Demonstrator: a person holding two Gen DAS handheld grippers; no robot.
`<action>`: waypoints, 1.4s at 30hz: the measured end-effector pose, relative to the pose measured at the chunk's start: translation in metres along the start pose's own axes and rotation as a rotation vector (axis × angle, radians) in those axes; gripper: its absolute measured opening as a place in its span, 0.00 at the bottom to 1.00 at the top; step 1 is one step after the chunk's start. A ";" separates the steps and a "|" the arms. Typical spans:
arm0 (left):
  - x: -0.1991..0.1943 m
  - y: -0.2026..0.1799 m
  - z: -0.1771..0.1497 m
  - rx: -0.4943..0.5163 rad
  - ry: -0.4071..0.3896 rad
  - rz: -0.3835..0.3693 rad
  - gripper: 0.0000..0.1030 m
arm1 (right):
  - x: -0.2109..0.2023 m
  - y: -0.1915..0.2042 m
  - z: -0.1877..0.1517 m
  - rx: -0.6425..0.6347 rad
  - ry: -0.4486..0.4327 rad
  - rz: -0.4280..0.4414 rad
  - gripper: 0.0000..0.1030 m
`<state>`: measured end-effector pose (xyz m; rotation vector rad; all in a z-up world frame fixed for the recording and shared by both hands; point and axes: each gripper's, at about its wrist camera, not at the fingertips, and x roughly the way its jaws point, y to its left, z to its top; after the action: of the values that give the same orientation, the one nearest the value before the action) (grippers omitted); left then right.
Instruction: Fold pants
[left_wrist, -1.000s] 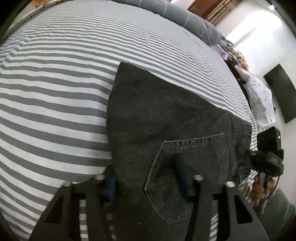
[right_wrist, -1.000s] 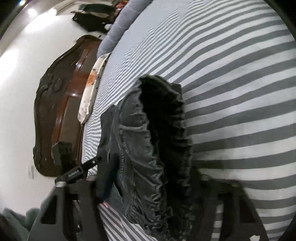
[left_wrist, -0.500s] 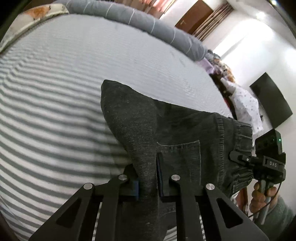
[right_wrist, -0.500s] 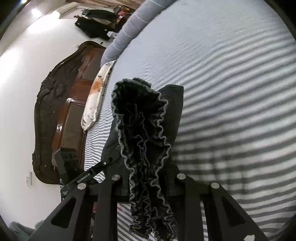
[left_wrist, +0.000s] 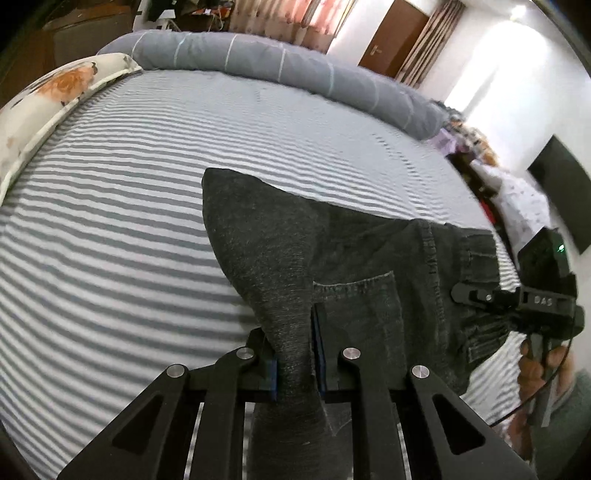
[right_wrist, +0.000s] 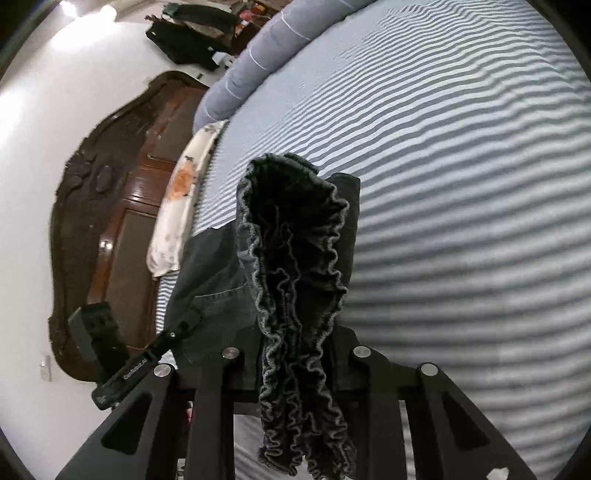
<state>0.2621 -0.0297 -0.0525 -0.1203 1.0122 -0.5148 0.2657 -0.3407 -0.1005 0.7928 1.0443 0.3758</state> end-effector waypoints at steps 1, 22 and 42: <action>0.011 0.003 0.005 -0.002 0.019 0.015 0.15 | 0.007 -0.001 0.004 -0.002 0.007 -0.012 0.23; -0.010 -0.004 -0.078 -0.055 0.010 0.282 0.62 | -0.038 0.002 -0.085 -0.131 -0.157 -0.337 0.71; -0.141 -0.092 -0.144 0.062 -0.148 0.453 0.77 | -0.087 0.139 -0.209 -0.389 -0.336 -0.611 0.96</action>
<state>0.0493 -0.0252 0.0104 0.1243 0.8435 -0.1211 0.0532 -0.2177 0.0005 0.1556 0.8105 -0.0811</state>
